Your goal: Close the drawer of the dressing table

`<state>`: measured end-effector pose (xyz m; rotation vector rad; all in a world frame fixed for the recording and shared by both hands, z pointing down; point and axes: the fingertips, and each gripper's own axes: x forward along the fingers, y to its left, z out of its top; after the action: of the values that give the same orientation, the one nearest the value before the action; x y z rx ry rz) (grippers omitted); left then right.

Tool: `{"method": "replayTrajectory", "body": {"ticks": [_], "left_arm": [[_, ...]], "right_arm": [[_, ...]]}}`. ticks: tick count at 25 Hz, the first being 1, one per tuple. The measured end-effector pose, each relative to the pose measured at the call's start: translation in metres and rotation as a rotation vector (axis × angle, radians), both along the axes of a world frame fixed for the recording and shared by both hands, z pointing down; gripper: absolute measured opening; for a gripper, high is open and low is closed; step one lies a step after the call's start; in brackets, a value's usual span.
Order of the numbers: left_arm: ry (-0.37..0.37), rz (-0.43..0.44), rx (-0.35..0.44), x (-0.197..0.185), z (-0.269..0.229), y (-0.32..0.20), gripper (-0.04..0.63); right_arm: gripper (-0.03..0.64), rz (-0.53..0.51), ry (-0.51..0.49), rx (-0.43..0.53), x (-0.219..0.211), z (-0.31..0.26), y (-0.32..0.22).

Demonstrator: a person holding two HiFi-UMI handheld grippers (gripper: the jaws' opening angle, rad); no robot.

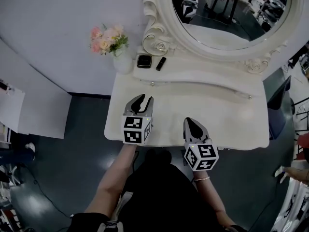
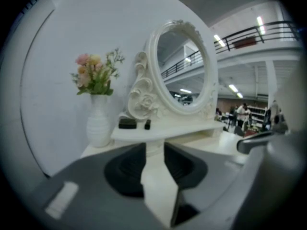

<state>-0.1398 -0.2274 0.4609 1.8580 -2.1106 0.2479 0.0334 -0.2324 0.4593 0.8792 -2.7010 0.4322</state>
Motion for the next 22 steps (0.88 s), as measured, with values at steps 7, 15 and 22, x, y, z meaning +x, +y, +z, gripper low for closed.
{"method": "replayTrajectory", "body": {"ticks": [7, 15, 22], "left_arm": [[-0.020, 0.048, 0.029, 0.013, -0.011, 0.023, 0.099], [-0.010, 0.038, 0.033, 0.015, -0.011, 0.049, 0.057], [-0.002, 0.018, 0.050, 0.017, -0.014, 0.066, 0.015]], "right_arm": [[0.005, -0.003, -0.010, 0.016, -0.001, -0.005, 0.006], [0.005, -0.021, -0.030, 0.034, -0.008, -0.014, 0.013], [0.005, -0.038, -0.033, 0.047, -0.014, -0.019, 0.017]]}}
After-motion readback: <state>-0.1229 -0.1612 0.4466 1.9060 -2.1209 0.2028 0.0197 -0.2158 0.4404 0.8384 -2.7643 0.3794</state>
